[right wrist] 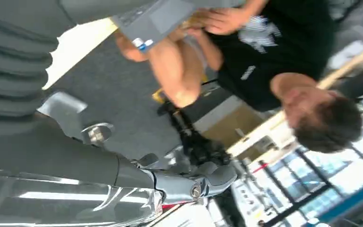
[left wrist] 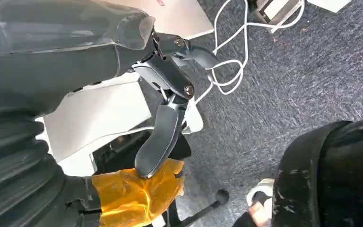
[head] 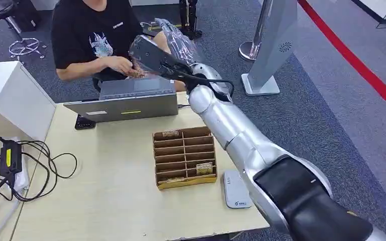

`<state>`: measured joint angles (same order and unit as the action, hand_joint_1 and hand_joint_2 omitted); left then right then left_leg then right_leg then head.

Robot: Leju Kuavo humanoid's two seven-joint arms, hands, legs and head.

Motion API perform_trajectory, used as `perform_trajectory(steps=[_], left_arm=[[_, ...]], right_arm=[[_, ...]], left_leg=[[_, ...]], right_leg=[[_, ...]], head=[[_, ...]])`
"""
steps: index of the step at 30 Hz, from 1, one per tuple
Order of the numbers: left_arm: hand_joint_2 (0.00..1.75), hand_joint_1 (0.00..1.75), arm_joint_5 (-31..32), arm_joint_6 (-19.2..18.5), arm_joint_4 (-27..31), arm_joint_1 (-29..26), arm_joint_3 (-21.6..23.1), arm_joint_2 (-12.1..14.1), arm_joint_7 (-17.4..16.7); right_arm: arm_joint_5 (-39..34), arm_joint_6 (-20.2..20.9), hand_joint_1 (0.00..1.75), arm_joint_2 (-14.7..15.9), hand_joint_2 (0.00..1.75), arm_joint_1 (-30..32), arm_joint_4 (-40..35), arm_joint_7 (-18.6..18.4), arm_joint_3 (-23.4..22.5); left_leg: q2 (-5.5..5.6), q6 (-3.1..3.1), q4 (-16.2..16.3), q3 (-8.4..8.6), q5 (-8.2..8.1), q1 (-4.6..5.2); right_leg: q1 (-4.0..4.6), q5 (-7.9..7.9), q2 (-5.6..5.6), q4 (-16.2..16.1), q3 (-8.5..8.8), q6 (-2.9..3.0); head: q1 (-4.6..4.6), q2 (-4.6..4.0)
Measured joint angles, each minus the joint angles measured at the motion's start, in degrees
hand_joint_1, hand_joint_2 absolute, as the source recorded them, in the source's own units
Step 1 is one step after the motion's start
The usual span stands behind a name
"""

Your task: Pass the card to the sensor for recognition and then transmit it.

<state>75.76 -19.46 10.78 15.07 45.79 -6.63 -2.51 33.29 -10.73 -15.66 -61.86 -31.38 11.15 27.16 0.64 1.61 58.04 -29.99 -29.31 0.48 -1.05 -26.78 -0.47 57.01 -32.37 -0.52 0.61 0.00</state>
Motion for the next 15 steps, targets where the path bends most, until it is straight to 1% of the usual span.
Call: perform_trajectory(steps=[1, 2, 3, 4, 5, 6, 7, 9, 12, 13, 15], left_arm=[[1.75, 0.0, -0.3, 0.3, 0.0, -0.2, -0.1, 0.1, -0.3], [1.75, 0.0, -0.9, 0.6, 0.0, -0.5, -0.2, 0.3, -0.6], [1.75, 0.0, -1.3, 1.0, 0.0, -0.9, -0.6, 0.5, -0.7], [1.75, 0.0, -1.7, 1.4, 0.0, -1.2, -0.9, 0.7, -0.7], [1.75, 0.0, -2.1, 1.8, 0.0, -1.6, -1.3, 1.0, -0.7], [1.75, 0.0, -2.6, 2.4, 0.0, -2.0, -1.8, 1.3, -0.8], [1.75, 0.0, -2.9, 2.8, 0.0, -2.4, -2.2, 1.6, -1.0], [1.75, 0.0, -3.7, 4.0, 0.0, -3.4, -3.2, 2.2, -1.6], [1.75, 0.0, -4.6, 5.6, 0.0, -4.3, -4.7, 2.9, -2.2], [1.75, 0.0, -4.6, 5.8, 0.0, -4.5, -5.0, 3.1, -2.2], [1.75, 0.0, -4.3, 6.0, 0.0, -4.7, -5.6, 3.2, -2.2]], right_arm=[[-1.8, 1.9, 0.0, 0.4, 0.0, 0.6, -1.5, 0.9, -0.7], [-6.1, 6.3, 0.0, 0.9, 0.0, 1.6, -3.7, 1.5, -1.7], [-12.6, 13.5, 0.0, 1.6, 0.0, 3.1, -6.4, 1.5, -2.9], [-18.9, 21.4, 0.0, 2.2, 1.75, 4.4, -8.4, 1.7, -4.1], [-25.3, 29.8, 0.0, 3.4, 1.75, 5.9, -10.4, 3.1, -5.0], [-30.0, 36.1, 0.0, 5.0, 1.75, 7.9, -12.6, 5.4, -5.3], [-32.1, 38.8, 0.0, 6.3, 1.75, 9.6, -14.7, 7.2, -5.3], [-34.1, 39.4, 0.0, 9.9, 1.75, 14.6, -20.5, 10.8, -5.0], [-33.4, 37.2, 0.0, 15.4, 1.75, 23.4, -29.8, 15.5, -4.2], [-34.1, 37.8, 0.0, 16.7, 1.75, 26.1, -32.2, 16.3, -3.9], [-37.3, 41.8, 0.0, 19.5, 1.75, 31.1, -36.4, 18.3, -3.3]], left_leg=[[0.0, 0.0, 0.0, 0.01, 0.0, 0.0], [-0.01, 0.0, 0.0, 0.01, 0.0, -0.01], [0.0, 0.0, 0.0, 0.01, -0.01, 0.0], [-0.01, 0.0, 0.0, 0.01, -0.01, 0.0], [-0.01, 0.01, 0.0, 0.01, -0.02, 0.0], [0.04, 0.02, 0.0, 0.0, -0.02, -0.01], [0.13, 0.03, 0.0, 0.0, -0.03, -0.01], [0.24, 0.03, 0.0, 0.0, -0.03, -0.01], [0.27, 0.06, 0.0, -0.06, -0.05, 0.0], [0.2, 0.12, 0.0, -0.06, -0.09, 0.01], [0.16, 0.18, 0.0, -0.04, -0.14, 0.01]], right_leg=[[0.0, 0.0, 0.0, 0.0, 0.0, 0.0], [0.01, 0.0, 0.0, 0.0, 0.0, 0.0], [0.01, 0.0, 0.0, 0.0, -0.01, 0.0], [0.01, -0.01, -0.01, 0.0, -0.02, 0.0], [0.02, -0.01, -0.01, 0.0, -0.04, 0.0], [0.03, -0.01, 0.05, -0.1, -0.03, -0.01], [0.03, -0.03, 0.17, -0.1, 0.0, -0.02], [0.05, -0.04, 0.28, -0.1, 0.05, -0.03], [0.04, -0.04, 0.34, -0.1, 0.07, -0.04], [0.02, -0.05, 0.29, -0.2, 0.07, -0.04], [0.03, -0.06, 0.25, -0.2, 0.07, -0.05]], head=[[0.0, 0.0], [0.02, 0.0], [0.0, 0.0], [0.02, 0.0], [0.02, 0.0], [0.0, 0.0], [0.02, 0.0], [0.02, 0.0], [-0.02, 0.0], [0.02, 0.0], [0.0, 0.0]])
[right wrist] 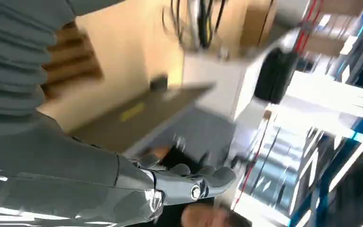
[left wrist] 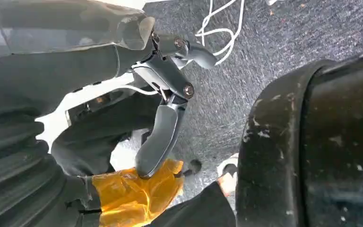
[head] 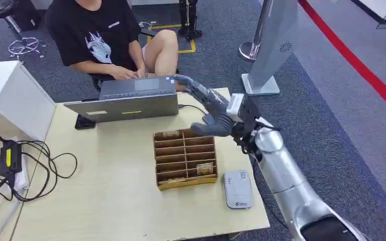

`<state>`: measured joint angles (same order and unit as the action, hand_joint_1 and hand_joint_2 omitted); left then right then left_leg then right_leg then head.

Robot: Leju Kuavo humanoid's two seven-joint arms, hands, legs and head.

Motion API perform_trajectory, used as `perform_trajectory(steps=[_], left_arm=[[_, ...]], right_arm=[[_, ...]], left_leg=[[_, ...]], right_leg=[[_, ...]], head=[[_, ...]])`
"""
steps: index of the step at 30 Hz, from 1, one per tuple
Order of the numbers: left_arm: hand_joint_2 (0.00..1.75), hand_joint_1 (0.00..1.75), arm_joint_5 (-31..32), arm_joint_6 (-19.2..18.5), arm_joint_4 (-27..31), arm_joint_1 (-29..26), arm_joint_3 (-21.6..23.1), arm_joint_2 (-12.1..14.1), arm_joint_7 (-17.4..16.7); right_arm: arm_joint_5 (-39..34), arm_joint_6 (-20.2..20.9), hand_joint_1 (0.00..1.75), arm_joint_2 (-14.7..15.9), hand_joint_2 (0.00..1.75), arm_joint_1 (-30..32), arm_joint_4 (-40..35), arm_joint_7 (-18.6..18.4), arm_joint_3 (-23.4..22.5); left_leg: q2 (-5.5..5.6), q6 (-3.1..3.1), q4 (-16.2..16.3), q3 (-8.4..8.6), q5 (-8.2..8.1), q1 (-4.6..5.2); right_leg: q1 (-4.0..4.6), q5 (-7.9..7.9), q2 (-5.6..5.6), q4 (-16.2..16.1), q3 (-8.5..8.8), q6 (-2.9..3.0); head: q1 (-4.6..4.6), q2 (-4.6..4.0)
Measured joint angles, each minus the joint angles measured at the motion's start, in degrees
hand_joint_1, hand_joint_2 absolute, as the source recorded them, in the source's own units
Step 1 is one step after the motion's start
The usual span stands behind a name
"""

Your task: Pass the card to the sensor for recognition and then transmit it.

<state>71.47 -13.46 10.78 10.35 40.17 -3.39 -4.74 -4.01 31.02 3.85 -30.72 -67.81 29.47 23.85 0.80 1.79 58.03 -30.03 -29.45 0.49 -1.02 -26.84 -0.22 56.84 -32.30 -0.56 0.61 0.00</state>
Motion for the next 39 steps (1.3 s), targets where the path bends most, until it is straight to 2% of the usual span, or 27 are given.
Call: perform_trajectory(steps=[4, 7, 9, 13, 16, 18, 21, 26, 35, 39], left_arm=[[1.75, 0.0, 0.1, 0.0, 0.0, -0.1, -0.6, 0.1, 0.0], [1.75, 0.0, 0.2, 0.0, 0.0, -0.2, -0.8, 0.1, -0.2], [1.75, 0.0, 0.2, 0.1, 0.0, -0.3, -1.1, 0.1, -0.2], [1.75, 0.0, 0.8, 0.2, 0.0, -0.3, -1.4, 0.0, -0.3], [1.75, 0.0, 1.7, 0.0, 0.0, -0.2, -1.5, -0.2, -0.3], [1.75, 0.0, 2.1, -0.1, 0.0, -0.1, -1.6, -0.2, -0.3], [1.75, 0.0, 2.7, -0.2, 0.0, -0.1, -1.6, -0.3, -0.2], [1.75, 0.0, 3.1, -0.2, 0.0, 0.0, -1.6, -0.5, -0.1], [1.75, 0.0, 3.5, -0.3, 0.0, 0.0, -1.6, -0.5, -0.1], [1.75, 0.0, 4.2, -0.5, 0.0, 0.2, -1.5, -0.6, 0.0]], right_arm=[[-1.4, 1.8, 0.0, 3.6, 1.75, 6.3, -5.4, 2.0, 0.9], [3.0, -0.5, 0.0, 5.3, 1.75, 9.0, -8.5, 4.2, 1.3], [10.0, -6.1, 0.0, 5.7, 1.75, 11.2, -10.4, 5.7, 1.8], [28.3, -20.6, 0.0, 5.5, 1.75, 15.6, -13.5, 7.7, 5.5], [41.7, -34.8, 0.0, 4.6, 1.75, 18.6, -13.4, 7.1, 9.9], [44.3, -39.3, 0.0, 3.9, 1.75, 20.0, -12.6, 7.0, 12.4], [47.9, -43.6, 0.0, 3.1, 1.75, 21.4, -10.6, 5.8, 15.4], [51.3, -47.8, 0.0, 2.4, 1.75, 22.3, -7.7, 4.7, 18.4], [52.7, -48.6, 0.0, 1.9, 1.75, 22.4, -4.9, 3.7, 20.8], [55.8, -52.8, 0.0, 1.4, 1.75, 22.3, -2.9, 1.8, 21.7]], left_leg=[[-0.05, 0.0, 0.0, -0.02, 0.0, 0.0], [-0.07, -0.01, 0.0, 0.02, 0.0, -0.01], [-0.04, -0.01, 0.0, 0.0, 0.01, -0.02], [-0.07, -0.02, 0.0, 0.01, 0.02, -0.04], [-0.05, -0.02, -0.1, -0.01, 0.02, -0.06], [-0.06, -0.02, -0.1, 0.0, 0.01, -0.06], [-0.06, -0.02, -0.1, -0.01, 0.01, -0.06], [-0.07, -0.02, -0.1, -0.01, 0.02, -0.04], [-0.06, -0.02, -0.1, -0.01, 0.02, -0.03], [-0.06, -0.02, -0.1, -0.02, 0.02, -0.04]], right_leg=[[0.0, 0.0, -0.02, 0.0, -0.01, 0.0], [0.02, 0.0, -0.02, 0.0, -0.01, 0.0], [0.02, 0.0, 0.02, 0.0, 0.0, 0.0], [0.04, -0.02, -0.01, 0.0, -0.01, 0.02], [0.06, -0.04, 0.01, 0.0, -0.01, 0.04], [0.06, -0.05, 0.0, 0.0, -0.01, 0.04], [0.05, -0.06, 0.0, 0.0, -0.01, 0.04], [0.04, -0.05, 0.0, 0.0, -0.01, 0.03], [0.03, -0.05, 0.0, 0.0, -0.01, 0.03], [0.04, -0.05, 0.0, 0.0, -0.01, 0.03]], head=[[0.0, 0.0], [0.04, 0.0], [0.02, 0.0], [0.0, 0.0], [0.02, 0.0], [0.02, 0.0], [0.0, 0.0], [0.02, 0.0], [0.0, 0.0], [0.02, 0.0]])
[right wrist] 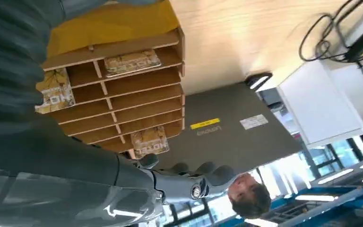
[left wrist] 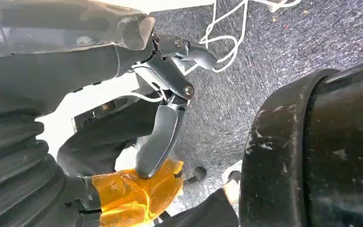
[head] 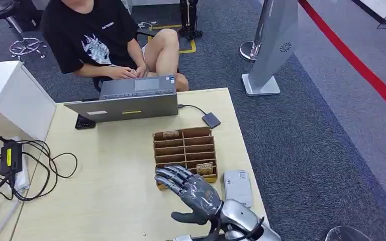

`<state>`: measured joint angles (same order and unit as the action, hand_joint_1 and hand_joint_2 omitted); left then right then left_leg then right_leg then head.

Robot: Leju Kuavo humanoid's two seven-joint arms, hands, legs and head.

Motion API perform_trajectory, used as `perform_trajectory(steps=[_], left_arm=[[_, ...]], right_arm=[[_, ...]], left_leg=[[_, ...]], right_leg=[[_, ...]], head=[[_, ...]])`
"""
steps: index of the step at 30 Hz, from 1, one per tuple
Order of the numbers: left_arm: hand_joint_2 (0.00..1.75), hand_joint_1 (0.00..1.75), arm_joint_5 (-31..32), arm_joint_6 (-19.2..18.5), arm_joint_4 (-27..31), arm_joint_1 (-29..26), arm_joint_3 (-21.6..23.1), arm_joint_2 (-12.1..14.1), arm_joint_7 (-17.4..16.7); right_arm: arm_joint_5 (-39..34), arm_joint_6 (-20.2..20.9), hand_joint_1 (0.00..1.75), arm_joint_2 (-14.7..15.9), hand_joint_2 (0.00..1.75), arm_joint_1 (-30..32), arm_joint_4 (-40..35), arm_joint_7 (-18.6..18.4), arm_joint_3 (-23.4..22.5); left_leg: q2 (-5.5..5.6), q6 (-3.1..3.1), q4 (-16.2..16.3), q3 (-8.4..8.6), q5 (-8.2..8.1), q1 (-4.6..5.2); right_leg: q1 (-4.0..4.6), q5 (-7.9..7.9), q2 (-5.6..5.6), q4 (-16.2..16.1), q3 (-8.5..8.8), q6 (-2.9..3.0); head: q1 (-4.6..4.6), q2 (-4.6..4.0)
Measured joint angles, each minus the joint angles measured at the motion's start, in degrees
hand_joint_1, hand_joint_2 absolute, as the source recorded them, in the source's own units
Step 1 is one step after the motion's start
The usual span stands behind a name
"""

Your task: Pass the card to the sensor for recognition and then transmit it.

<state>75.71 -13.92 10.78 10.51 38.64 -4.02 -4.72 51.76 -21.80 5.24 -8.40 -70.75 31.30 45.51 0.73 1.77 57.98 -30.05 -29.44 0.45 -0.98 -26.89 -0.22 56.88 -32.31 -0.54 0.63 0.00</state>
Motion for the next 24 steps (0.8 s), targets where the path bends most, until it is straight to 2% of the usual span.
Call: perform_trajectory(steps=[3, 7, 10, 12, 17, 24], left_arm=[[1.75, 0.0, 0.7, -0.1, 0.0, 0.1, 0.1, -0.1, 0.1], [1.75, 0.0, 1.9, -0.2, 0.0, 0.3, 0.3, -0.4, 0.4], [1.75, 0.0, 2.6, -0.4, 0.0, 0.5, 0.7, -0.5, 0.6], [1.75, 0.0, 3.1, -0.6, 0.0, 0.6, 1.0, -0.7, 0.7], [1.75, 0.0, 4.0, -0.8, 0.0, 0.8, 1.5, -0.9, 0.9], [1.75, 0.0, 4.5, -0.9, 0.0, 0.9, 1.9, -1.0, 1.1]], right_arm=[[3.8, -4.4, 0.0, -0.7, 1.75, -0.6, 1.7, -3.2, 0.9], [13.3, -14.1, 0.0, -2.2, 1.75, -2.1, 4.5, -10.4, 1.6], [17.3, -17.2, 0.0, -3.9, 1.75, -3.9, 7.0, -14.7, 1.6], [17.1, -17.6, 0.0, -5.1, 1.75, -5.2, 8.7, -15.7, 1.6], [15.8, -17.7, 0.0, -7.6, 1.75, -6.8, 11.1, -14.8, -0.1], [15.6, -17.7, 0.0, -9.2, 1.75, -7.0, 11.9, -14.4, -1.6]], left_leg=[[0.0, 0.0, 0.0, 0.0, 0.0, 0.0], [-0.01, -0.01, 0.0, 0.01, 0.01, 0.0], [-0.02, -0.01, 0.0, 0.01, 0.02, 0.0], [-0.02, -0.02, 0.0, 0.02, 0.02, -0.01], [-0.01, -0.02, 0.0, 0.01, 0.02, 0.0], [-0.01, -0.01, 0.0, 0.0, 0.01, 0.0]], right_leg=[[0.0, 0.0, 0.0, 0.0, 0.0, 0.0], [0.0, 0.01, -0.01, 0.0, 0.0, 0.0], [0.0, 0.01, -0.01, 0.0, 0.0, 0.0], [0.0, 0.01, -0.01, 0.0, 0.0, 0.0], [0.0, 0.01, -0.01, 0.0, 0.0, 0.0], [0.0, 0.0, -0.01, 0.0, 0.0, 0.0]], head=[[0.0, 0.0], [-0.02, 0.0], [0.0, 0.0], [0.0, 0.0], [0.0, 0.0], [0.0, 0.0]])
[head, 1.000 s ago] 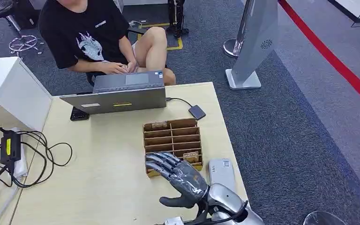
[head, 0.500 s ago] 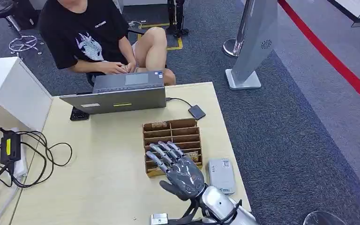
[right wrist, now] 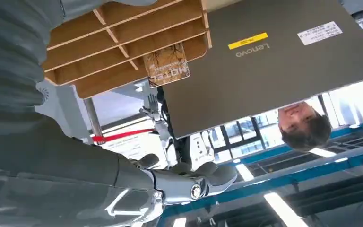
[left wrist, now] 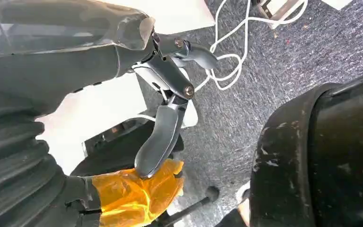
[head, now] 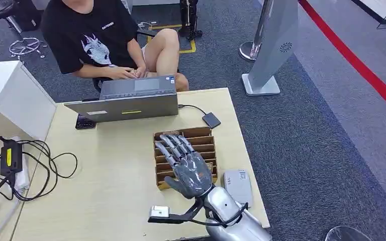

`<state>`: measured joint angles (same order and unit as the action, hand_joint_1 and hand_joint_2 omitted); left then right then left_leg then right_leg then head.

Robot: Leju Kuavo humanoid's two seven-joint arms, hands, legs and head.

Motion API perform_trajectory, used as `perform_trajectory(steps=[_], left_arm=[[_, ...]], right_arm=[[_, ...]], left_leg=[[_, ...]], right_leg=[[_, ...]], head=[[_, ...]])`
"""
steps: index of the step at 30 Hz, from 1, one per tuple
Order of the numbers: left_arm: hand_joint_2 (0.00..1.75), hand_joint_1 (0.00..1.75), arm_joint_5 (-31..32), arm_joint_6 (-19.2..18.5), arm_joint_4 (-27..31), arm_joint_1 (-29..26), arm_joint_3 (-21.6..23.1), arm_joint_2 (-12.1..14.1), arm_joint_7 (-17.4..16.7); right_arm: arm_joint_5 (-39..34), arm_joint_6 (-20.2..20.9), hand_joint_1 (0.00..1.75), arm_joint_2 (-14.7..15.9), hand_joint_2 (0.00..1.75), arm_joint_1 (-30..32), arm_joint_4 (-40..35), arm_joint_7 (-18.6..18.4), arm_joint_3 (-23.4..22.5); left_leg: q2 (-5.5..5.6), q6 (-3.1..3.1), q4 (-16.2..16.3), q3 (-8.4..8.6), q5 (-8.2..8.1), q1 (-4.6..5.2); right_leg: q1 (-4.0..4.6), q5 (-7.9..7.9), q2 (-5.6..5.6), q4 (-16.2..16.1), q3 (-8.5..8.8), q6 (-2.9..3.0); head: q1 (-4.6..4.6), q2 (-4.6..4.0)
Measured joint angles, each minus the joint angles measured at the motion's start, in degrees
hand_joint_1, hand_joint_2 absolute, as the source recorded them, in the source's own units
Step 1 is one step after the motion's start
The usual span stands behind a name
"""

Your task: Pass the card to the sensor for recognition and then transmit it.

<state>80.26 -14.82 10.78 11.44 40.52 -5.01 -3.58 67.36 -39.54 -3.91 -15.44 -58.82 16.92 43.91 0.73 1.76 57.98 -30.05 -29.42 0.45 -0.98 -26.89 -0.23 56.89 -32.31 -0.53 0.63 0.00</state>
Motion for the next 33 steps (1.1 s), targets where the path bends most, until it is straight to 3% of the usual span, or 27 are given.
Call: perform_trajectory(steps=[15, 20, 23, 33], left_arm=[[1.75, 0.0, 1.0, 0.0, 0.0, 0.1, 0.8, 0.0, 0.6], [1.75, 0.0, 2.1, 0.0, 0.0, 0.3, 1.5, -0.1, 1.0], [1.75, 0.0, 3.0, 0.0, 0.0, 0.5, 2.2, -0.1, 1.8], [1.75, 0.0, 5.0, -0.3, 0.0, 1.0, 4.4, -0.5, 2.7]], right_arm=[[-2.3, 0.2, 0.0, -0.5, 1.75, 0.0, 0.3, 1.0, -0.7], [-10.9, 6.6, 0.0, -0.3, 1.75, 0.3, -1.2, 6.9, -0.8], [-12.4, 8.0, 0.0, 0.1, 1.75, 0.8, -2.3, 10.5, -0.8], [-11.1, 8.3, 0.0, 1.0, 1.75, 1.3, -1.9, 12.0, -0.3]], left_leg=[[0.0, 0.0, 0.0, 0.01, 0.0, 0.0], [-0.01, 0.0, 0.0, 0.01, 0.0, 0.0], [-0.01, 0.0, 0.0, 0.01, 0.0, 0.0], [-0.01, 0.0, 0.0, 0.0, 0.0, 0.0]], right_leg=[[0.0, 0.0, 0.0, 0.0, 0.0, 0.0], [0.0, 0.0, 0.0, 0.0, 0.0, 0.0], [0.0, 0.0, 0.0, 0.0, 0.0, 0.0], [0.0, 0.0, 0.0, 0.0, 0.0, 0.0]], head=[[-0.02, 0.0], [-0.02, 0.0], [0.0, 0.0], [-0.02, 0.0]])
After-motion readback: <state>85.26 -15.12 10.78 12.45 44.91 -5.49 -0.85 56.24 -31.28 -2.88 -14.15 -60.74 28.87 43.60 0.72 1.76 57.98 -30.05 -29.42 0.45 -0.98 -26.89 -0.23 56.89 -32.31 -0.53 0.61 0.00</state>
